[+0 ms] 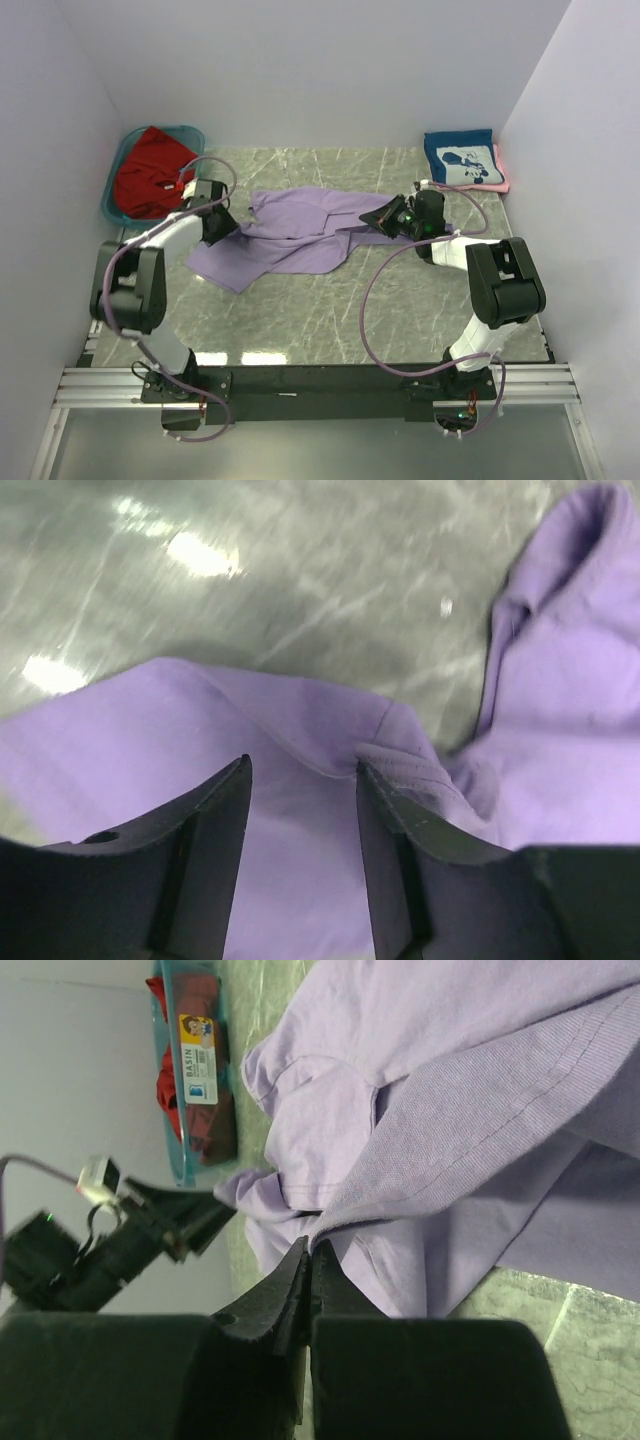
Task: Fold and stack the t-shirts
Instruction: Flatten the tshirt out
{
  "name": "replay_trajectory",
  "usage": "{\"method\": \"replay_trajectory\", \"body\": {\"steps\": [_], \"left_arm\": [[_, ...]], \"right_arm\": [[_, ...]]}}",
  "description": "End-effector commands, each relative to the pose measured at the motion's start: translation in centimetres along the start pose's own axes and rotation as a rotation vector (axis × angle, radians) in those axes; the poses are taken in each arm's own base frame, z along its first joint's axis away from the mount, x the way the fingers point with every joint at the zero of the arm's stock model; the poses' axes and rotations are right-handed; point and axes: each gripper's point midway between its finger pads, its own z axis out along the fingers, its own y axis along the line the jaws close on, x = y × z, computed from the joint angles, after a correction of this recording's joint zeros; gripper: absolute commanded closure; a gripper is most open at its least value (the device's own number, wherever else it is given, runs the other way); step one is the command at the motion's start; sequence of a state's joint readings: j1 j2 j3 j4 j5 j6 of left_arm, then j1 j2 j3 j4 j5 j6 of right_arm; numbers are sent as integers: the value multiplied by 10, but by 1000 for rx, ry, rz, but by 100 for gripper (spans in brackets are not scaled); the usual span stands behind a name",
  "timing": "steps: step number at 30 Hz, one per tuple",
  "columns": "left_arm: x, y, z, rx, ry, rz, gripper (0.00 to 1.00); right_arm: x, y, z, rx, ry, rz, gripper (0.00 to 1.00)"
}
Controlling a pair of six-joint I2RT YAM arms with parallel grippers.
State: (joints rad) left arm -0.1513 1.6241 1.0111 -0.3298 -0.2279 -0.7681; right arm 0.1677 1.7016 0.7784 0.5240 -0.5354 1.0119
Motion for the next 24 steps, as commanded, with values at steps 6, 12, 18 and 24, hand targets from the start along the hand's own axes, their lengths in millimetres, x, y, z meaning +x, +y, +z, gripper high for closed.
{"method": "replay_trajectory", "body": {"steps": [6,12,18,24], "left_arm": [[-45,-17,4,16,-107,-27,41],[-53,47,-32,-57,-156,-49,32],[-33,102,-29,-180,-60,24,29],[-26,116,-10,-201,9,44,34]], "right_arm": [[-8,20,-11,-44,-4,-106,100],[-10,25,-17,-27,0,-173,100],[-9,27,-20,-23,3,-190,100],[-9,32,-25,-29,-1,-203,100]]}}
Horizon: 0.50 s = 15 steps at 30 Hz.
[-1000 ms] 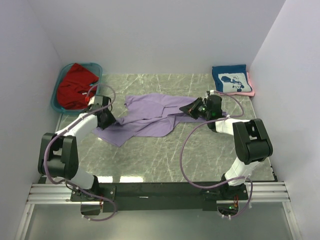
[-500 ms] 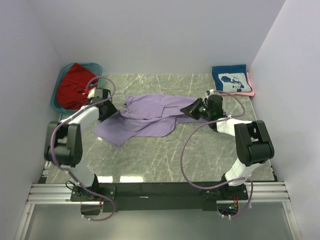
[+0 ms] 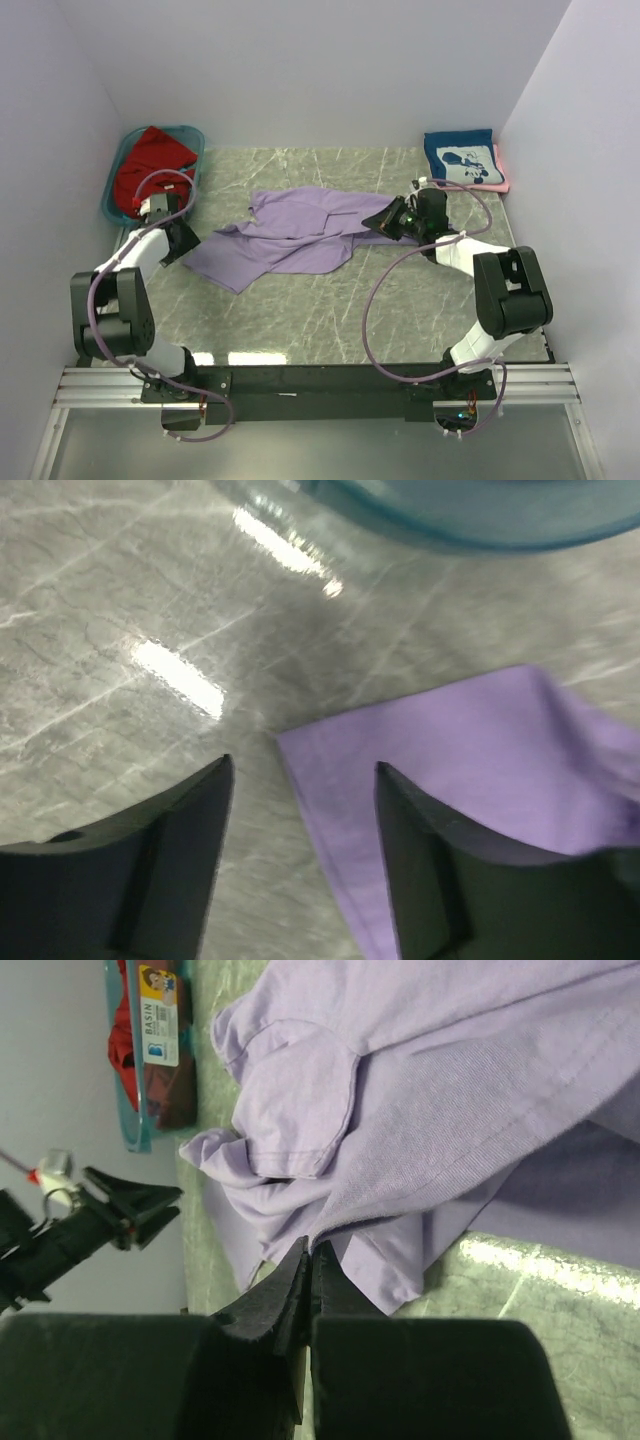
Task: Fold and stack the t-shirts
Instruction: Flatten the tshirt out
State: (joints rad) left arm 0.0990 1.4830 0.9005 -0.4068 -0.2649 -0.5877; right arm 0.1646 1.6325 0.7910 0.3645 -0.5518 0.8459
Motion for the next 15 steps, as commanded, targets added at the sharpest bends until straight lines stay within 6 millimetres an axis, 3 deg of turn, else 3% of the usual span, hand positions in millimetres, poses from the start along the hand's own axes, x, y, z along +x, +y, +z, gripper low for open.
{"method": "replay_trajectory", "body": {"steps": [1,6,15], "left_arm": [[6,3,10,-3,46,68,37],[24,1,29,12,126,113,41],[36,3,44,-12,183,135,41]], "right_arm": [[-21,32,-14,-67,-58,-81,100],[-19,32,-16,-68,-59,-79,100],[-18,32,-15,-84,-55,-69,100]]}}
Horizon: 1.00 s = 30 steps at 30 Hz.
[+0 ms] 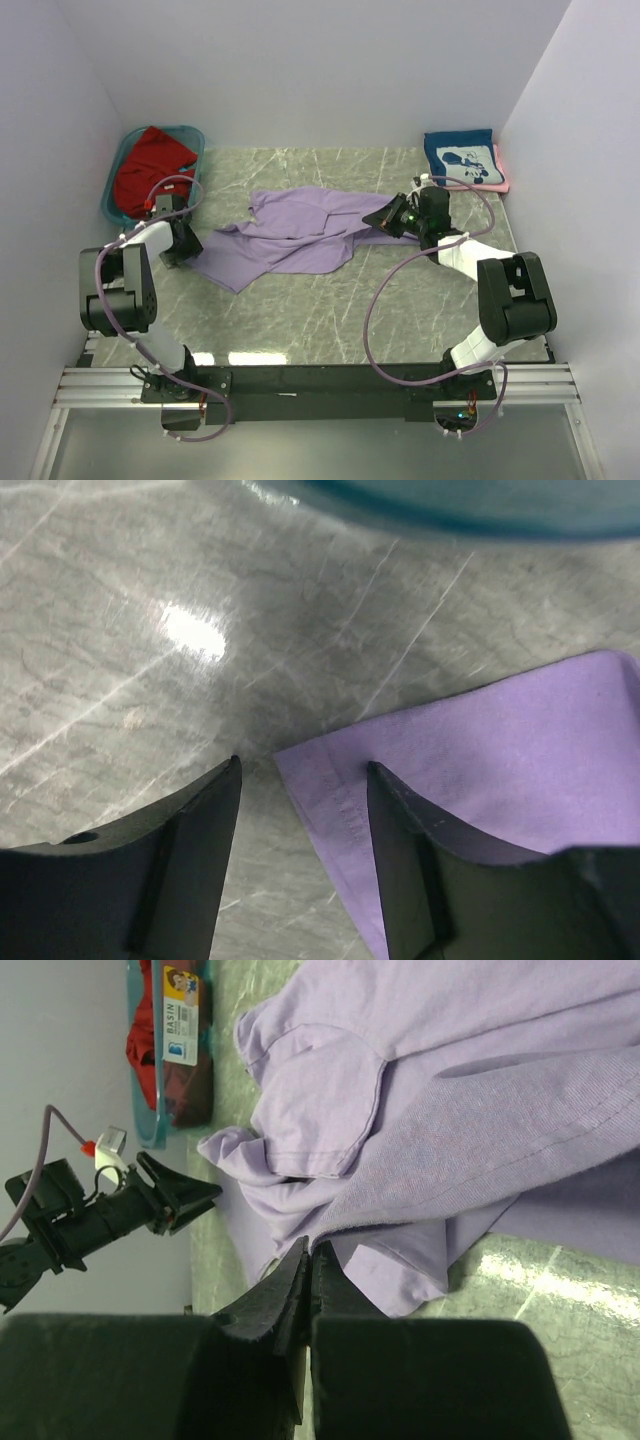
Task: Fold and stack the t-shirts
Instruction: Flatten the tshirt out
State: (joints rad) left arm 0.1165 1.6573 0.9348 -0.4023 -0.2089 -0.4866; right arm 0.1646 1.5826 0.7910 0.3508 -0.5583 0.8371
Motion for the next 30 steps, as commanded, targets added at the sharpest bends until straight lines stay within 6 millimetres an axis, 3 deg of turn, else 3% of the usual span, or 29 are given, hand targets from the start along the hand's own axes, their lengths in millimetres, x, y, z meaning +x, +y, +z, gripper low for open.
{"method": "replay_trajectory", "body": {"steps": [1,5,8,11,12,15,19,24,25,27,28,30], "left_arm": [[8,-4,10,17,50,22,41],[17,-5,17,18,93,31,45],[24,-5,21,18,126,36,55],[31,-5,25,16,155,35,71],[33,-5,25,15,164,36,82],[32,-6,22,24,163,32,99],[14,-7,2,28,100,-10,99],[-55,-18,-70,105,-89,-156,99],[-86,-27,-96,146,-159,-188,99],[-111,-30,-132,172,-212,-214,99],[-146,-39,-168,224,-303,-247,99],[-169,-39,-204,256,-362,-271,99]], "right_arm": [[-14,18,-5,-58,-41,-41,100],[-15,20,-7,-57,-44,-45,100],[-16,20,-7,-50,-48,-52,100],[-16,19,-8,-45,-48,-51,100],[-16,18,-8,-43,-50,-50,100],[-16,17,-9,-32,-51,-55,100],[-27,11,-17,38,-86,-101,100],[-75,18,-47,183,-210,-177,100],[-87,20,-55,210,-237,-212,100],[-113,39,-75,254,-308,-246,100],[-123,44,-83,274,-337,-268,100],[-149,65,-110,315,-416,-291,100]]}}
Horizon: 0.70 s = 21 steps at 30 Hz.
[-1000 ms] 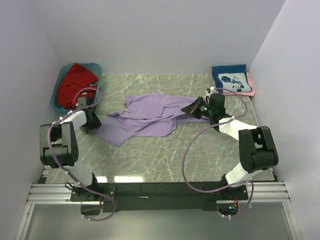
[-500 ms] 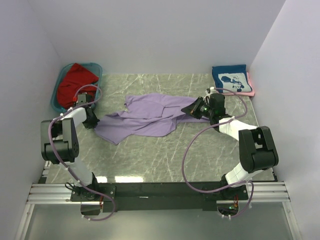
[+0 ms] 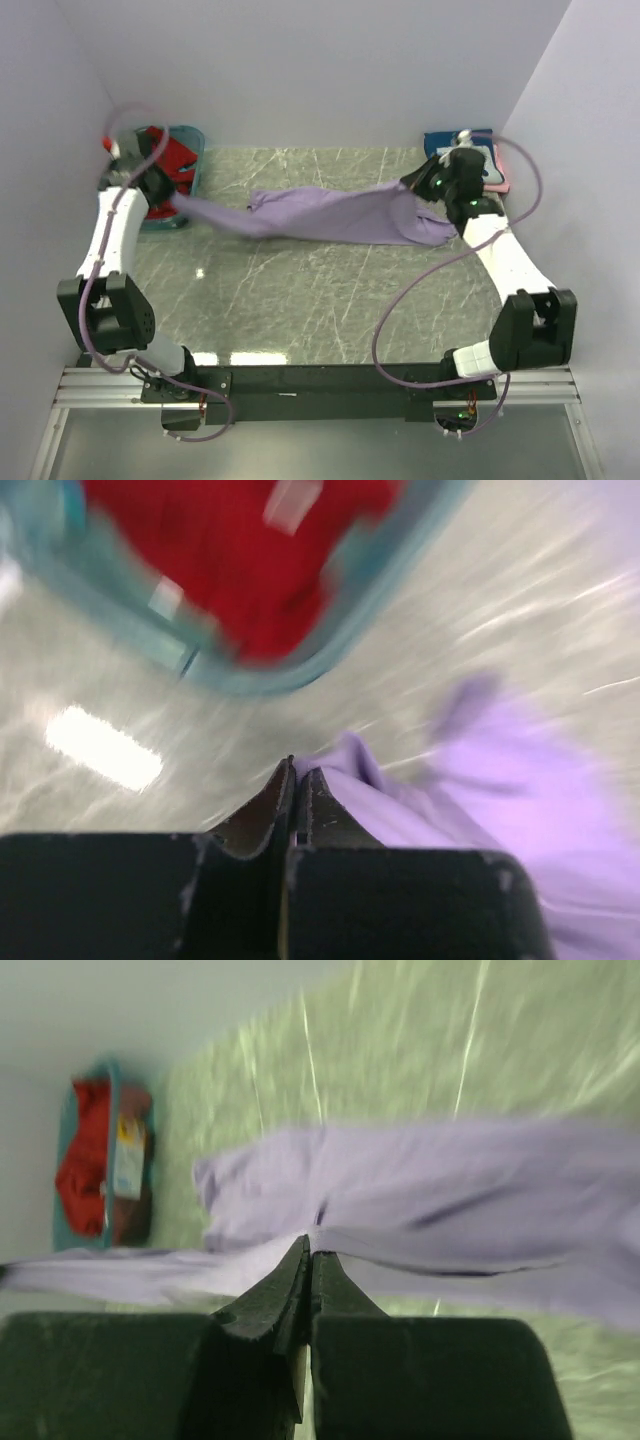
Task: Fold and stack the t-shirts
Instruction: Flatten the tshirt out
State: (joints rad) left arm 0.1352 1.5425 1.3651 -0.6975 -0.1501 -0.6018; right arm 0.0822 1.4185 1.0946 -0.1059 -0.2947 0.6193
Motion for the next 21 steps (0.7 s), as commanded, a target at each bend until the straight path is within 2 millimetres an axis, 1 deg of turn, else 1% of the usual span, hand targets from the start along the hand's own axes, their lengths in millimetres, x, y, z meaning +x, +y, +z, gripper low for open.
{"method": "replay_trajectory", "body": {"steps": [1,2,3,4,5,6,7,8,9,10,13,14,16,17,18,19,20,21], "left_arm": [[-98,-37,-104,150,-263,-118,99],[-106,-34,-118,140,-279,-130,99],[-120,-33,-134,142,-318,-150,99],[-145,-33,-167,162,-405,-184,99],[-157,-27,-183,165,-443,-207,99],[-162,-24,-199,172,-467,-221,99],[-175,-24,-236,218,-545,-244,99],[-181,-20,-254,231,-587,-256,99],[-183,-18,-272,250,-625,-259,99],[-185,-14,-309,295,-704,-270,99],[-187,1,-367,344,-863,-298,99],[-179,12,-403,379,-942,-311,100],[-174,28,-439,389,-1046,-326,99],[-166,38,-465,405,-1100,-334,99],[-163,48,-478,388,-1137,-348,99],[-157,58,-500,389,-1187,-346,99],[-154,61,-507,395,-1199,-348,99],[-152,71,-517,381,-1228,-367,99]], "right_arm": [[-72,16,-50,98,-195,-99,100],[-92,28,-69,90,-247,-104,100],[-101,32,-79,95,-276,-114,100],[-117,44,-100,96,-324,-121,100],[-125,48,-112,102,-348,-127,100],[-133,51,-124,111,-371,-145,100],[-143,61,-150,115,-420,-160,100],[-148,67,-164,112,-447,-173,100],[-150,72,-177,110,-469,-195,100],[-151,82,-201,92,-509,-212,100],[-152,98,-242,59,-582,-267,100],[-148,107,-267,29,-622,-282,100],[-144,113,-291,10,-664,-309,100],[-138,116,-311,-3,-696,-319,100],[-135,116,-319,3,-710,-332,100],[-128,115,-332,-1,-728,-339,100],[-125,114,-336,-1,-733,-342,100],[-122,112,-340,2,-739,-349,100]]}}
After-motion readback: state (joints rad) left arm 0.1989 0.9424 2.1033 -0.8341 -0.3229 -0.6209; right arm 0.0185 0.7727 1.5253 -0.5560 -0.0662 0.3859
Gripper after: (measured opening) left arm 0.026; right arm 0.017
